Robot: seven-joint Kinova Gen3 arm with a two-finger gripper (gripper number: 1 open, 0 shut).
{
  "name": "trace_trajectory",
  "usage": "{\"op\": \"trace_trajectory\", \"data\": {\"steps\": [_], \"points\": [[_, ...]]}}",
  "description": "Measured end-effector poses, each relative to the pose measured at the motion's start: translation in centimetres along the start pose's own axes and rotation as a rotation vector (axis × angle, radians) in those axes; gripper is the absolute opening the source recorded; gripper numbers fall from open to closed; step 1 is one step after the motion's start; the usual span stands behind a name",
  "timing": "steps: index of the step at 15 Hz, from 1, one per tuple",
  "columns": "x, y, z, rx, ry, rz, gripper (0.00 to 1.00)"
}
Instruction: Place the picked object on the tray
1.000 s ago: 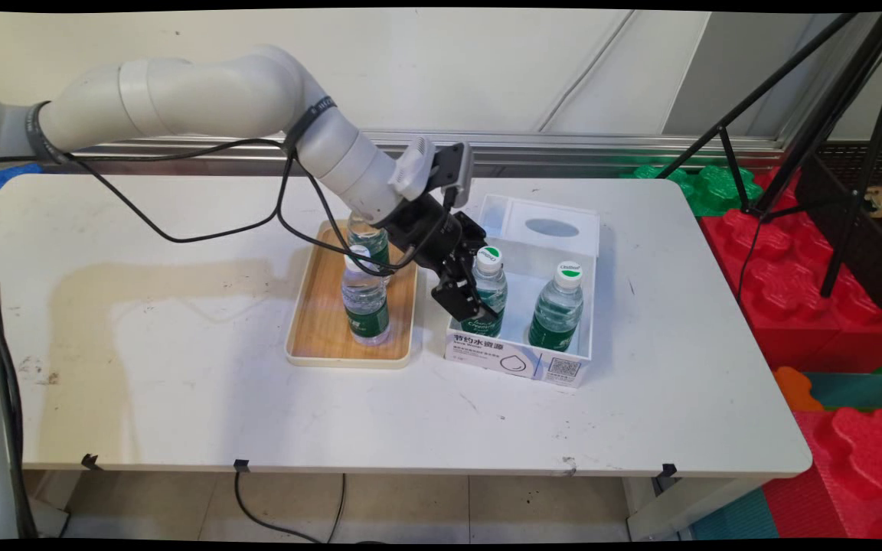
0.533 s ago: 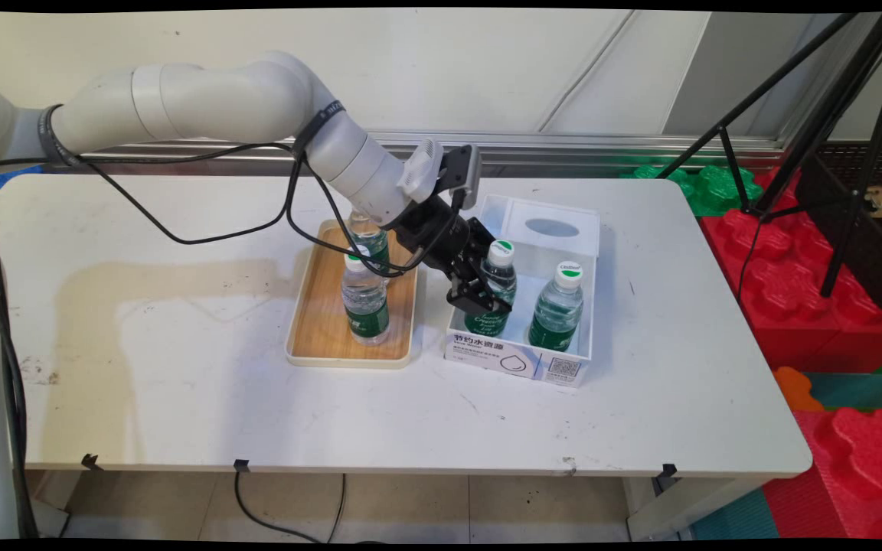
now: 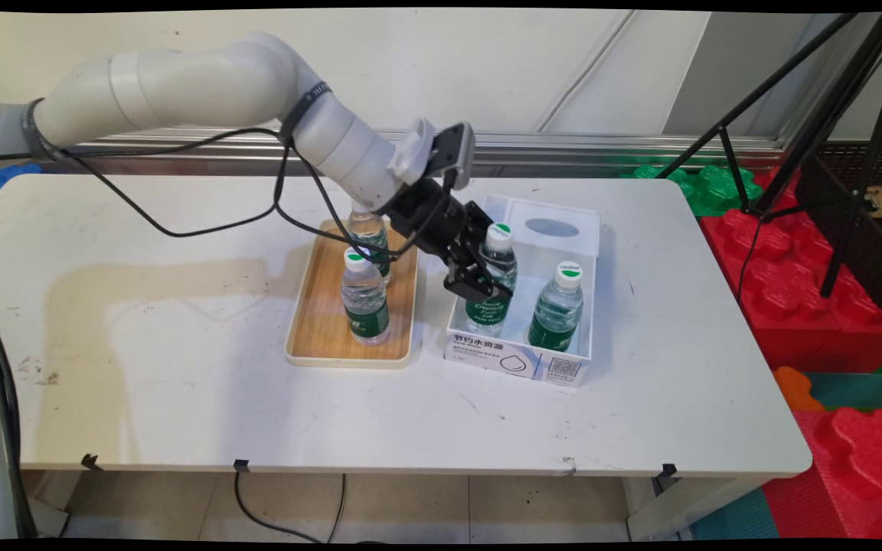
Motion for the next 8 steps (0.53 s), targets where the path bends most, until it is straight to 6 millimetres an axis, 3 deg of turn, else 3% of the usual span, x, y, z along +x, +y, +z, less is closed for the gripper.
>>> {"op": "trace_trajectory", "data": {"steps": [8], "points": [[1.4, 0.9, -5.4, 0.014, 0.039, 0.011, 0.00]]}}
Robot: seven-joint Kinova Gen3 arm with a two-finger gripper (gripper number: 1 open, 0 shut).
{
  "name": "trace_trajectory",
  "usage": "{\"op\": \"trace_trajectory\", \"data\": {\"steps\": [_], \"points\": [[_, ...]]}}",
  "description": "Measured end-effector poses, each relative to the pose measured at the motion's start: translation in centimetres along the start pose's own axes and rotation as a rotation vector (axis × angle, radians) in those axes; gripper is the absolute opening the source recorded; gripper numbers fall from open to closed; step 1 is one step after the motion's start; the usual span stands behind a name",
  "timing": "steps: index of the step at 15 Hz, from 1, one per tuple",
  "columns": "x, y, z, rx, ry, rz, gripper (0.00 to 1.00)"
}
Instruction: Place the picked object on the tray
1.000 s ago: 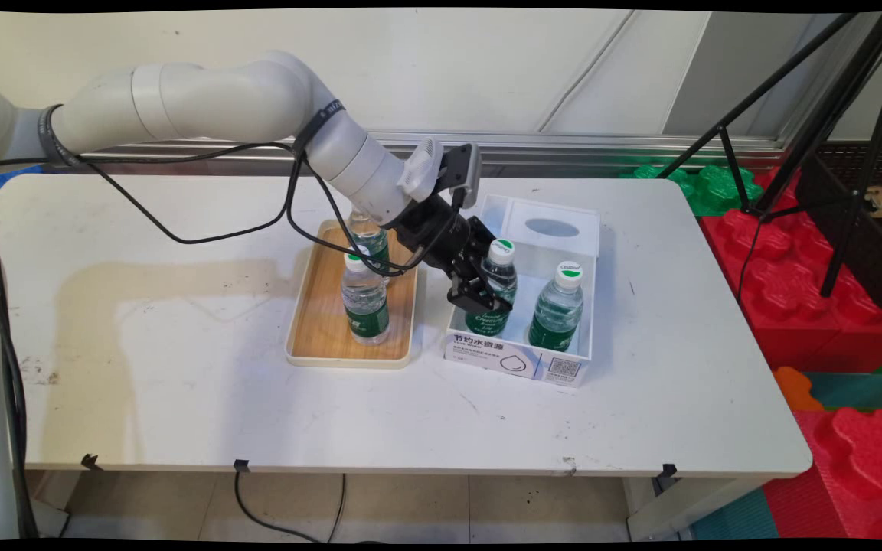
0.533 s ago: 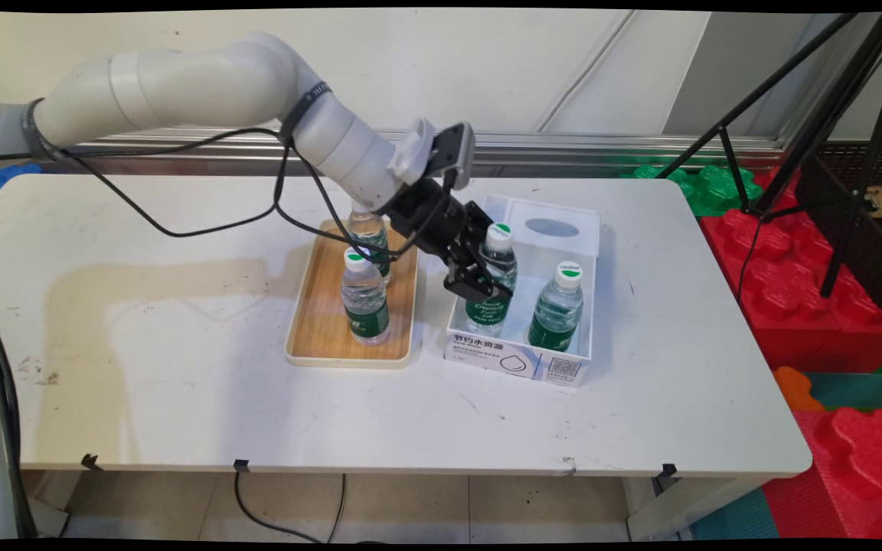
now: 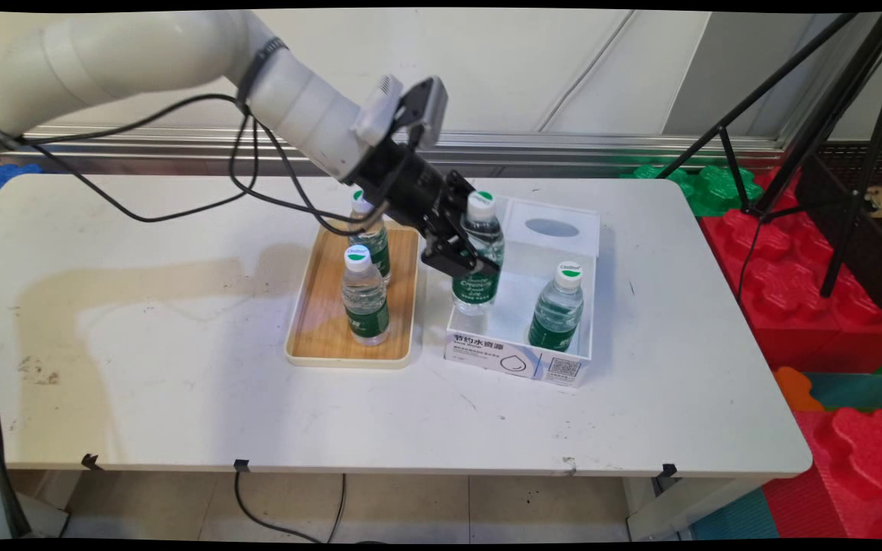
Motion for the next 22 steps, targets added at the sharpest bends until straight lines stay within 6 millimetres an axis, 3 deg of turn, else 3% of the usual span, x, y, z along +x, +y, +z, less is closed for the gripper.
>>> {"op": "trace_trajectory", "data": {"steps": [13, 22], "points": [[1.7, 2.3, -11.5, 0.026, 0.052, 0.008, 0.00], [1.1, 1.5, -19.7, 0.114, 0.051, -0.048, 0.00]]}}
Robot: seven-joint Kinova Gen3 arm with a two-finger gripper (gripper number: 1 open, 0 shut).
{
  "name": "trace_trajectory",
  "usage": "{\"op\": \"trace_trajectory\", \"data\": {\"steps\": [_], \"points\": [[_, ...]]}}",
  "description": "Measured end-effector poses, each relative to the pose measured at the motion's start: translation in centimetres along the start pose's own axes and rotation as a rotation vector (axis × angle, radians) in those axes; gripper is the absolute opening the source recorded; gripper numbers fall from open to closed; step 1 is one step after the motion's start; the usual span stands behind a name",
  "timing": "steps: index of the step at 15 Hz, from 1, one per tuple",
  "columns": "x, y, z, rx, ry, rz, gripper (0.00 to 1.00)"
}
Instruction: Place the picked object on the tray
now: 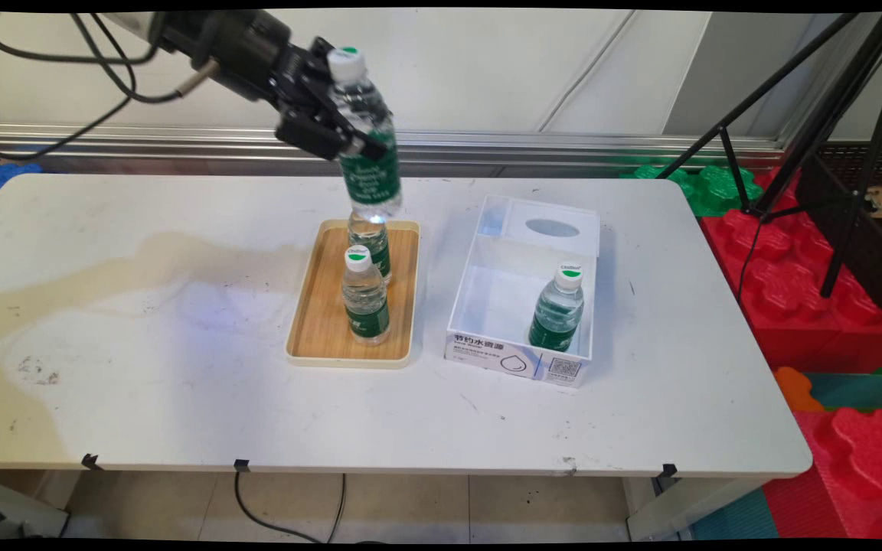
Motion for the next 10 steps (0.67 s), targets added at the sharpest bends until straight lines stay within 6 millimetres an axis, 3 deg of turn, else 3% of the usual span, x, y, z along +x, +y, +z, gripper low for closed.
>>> {"op": "trace_trajectory", "data": {"steps": [10], "points": [[-3.9, -4.0, -5.3, 0.146, -0.107, -0.057, 0.00]]}}
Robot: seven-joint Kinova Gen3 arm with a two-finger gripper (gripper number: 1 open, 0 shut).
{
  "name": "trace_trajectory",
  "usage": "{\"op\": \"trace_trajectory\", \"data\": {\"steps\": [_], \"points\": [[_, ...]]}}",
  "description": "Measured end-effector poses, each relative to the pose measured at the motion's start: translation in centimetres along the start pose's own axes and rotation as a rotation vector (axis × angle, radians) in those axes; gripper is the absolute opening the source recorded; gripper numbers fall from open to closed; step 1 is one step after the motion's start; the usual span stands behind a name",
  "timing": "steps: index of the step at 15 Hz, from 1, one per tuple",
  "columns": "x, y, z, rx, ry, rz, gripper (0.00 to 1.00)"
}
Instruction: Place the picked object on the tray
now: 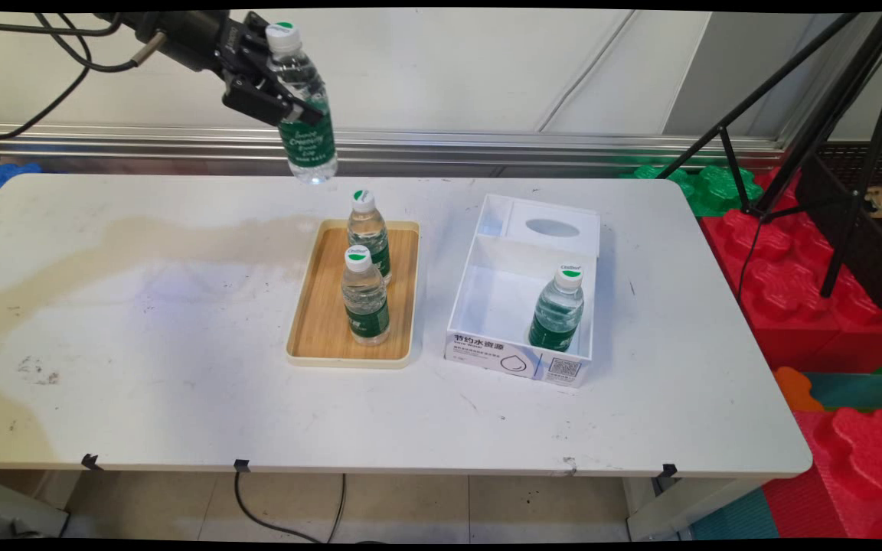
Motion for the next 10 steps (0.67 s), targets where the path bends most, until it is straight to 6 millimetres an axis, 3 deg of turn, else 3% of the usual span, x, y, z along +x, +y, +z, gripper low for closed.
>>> {"op": "trace_trajectory", "data": {"steps": [5, 10], "points": [[-3.0, -2.3, 0.9, 0.044, -0.029, -0.031, 0.00], [-5.8, -3.8, 3.8, 0.033, -0.046, -0.050, 0.00]]}}
